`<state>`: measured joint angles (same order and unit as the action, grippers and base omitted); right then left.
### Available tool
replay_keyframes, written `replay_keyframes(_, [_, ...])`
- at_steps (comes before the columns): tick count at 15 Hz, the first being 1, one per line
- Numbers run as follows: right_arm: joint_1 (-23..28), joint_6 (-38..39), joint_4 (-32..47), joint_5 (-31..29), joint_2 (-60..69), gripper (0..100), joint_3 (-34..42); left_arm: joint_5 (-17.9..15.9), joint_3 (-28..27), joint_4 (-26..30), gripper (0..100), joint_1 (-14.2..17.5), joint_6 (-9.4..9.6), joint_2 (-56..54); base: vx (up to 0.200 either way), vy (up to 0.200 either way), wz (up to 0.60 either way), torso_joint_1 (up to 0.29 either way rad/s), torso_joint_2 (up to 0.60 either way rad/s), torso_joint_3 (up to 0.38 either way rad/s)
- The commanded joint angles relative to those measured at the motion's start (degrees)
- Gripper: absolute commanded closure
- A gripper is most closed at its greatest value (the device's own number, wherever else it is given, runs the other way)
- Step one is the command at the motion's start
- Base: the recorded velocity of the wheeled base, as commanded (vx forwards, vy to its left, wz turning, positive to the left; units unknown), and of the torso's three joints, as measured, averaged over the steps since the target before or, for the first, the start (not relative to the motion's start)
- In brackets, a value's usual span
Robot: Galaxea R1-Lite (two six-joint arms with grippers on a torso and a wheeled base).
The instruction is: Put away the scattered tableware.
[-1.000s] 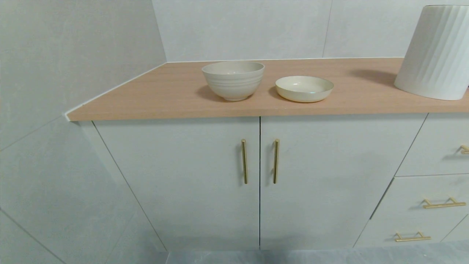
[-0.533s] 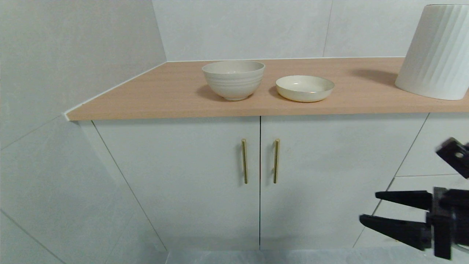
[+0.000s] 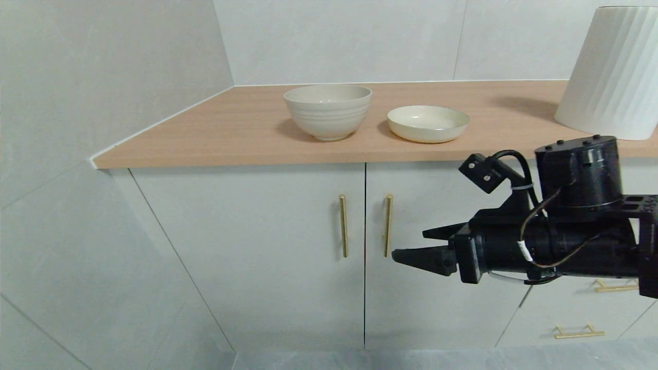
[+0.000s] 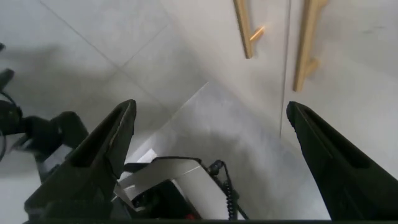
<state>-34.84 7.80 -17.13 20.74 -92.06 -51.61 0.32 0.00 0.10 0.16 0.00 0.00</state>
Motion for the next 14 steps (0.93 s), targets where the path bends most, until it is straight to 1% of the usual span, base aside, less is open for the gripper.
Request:
replay_keyframes(1, [-0.5, 0.2, -2.4, -0.1, -5.6, 0, -0.4, 0.0, 0.0, 0.0, 0, 0.0, 0.0, 0.0, 0.0, 0.0, 0.0, 0.0, 0.0, 0.0])
replay_keyframes(7, [0.1, 0.4, -12.6, -1.0, -12.9, 0, -0.6, 0.0, 0.0, 0.0, 0, 0.0, 0.0, 0.0, 0.0, 0.0, 0.0, 0.0, 0.0, 0.0])
replay_keyframes(10, [0.2, 3.9, -19.2, -2.7, -15.9, 0, -0.7, 0.0, 0.0, 0.0, 0, 0.0, 0.0, 0.0, 0.0, 0.0, 0.0, 0.0, 0.0, 0.0])
replay_keyframes(12, [0.9, 4.8, -21.5, -3.0, -16.3, 0, -0.8, 0.0, 0.0, 0.0, 0, 0.0, 0.0, 0.0, 0.0, 0.0, 0.0, 0.0, 0.0, 0.0])
replay_keyframes(14, [1.1, 4.9, -21.6, -3.2, -16.4, 0, -1.2, 0.0, 0.0, 0.0, 0, 0.0, -0.09, 0.0, 0.0, 0.0, 0.0, 0.0, 0.0, 0.0])
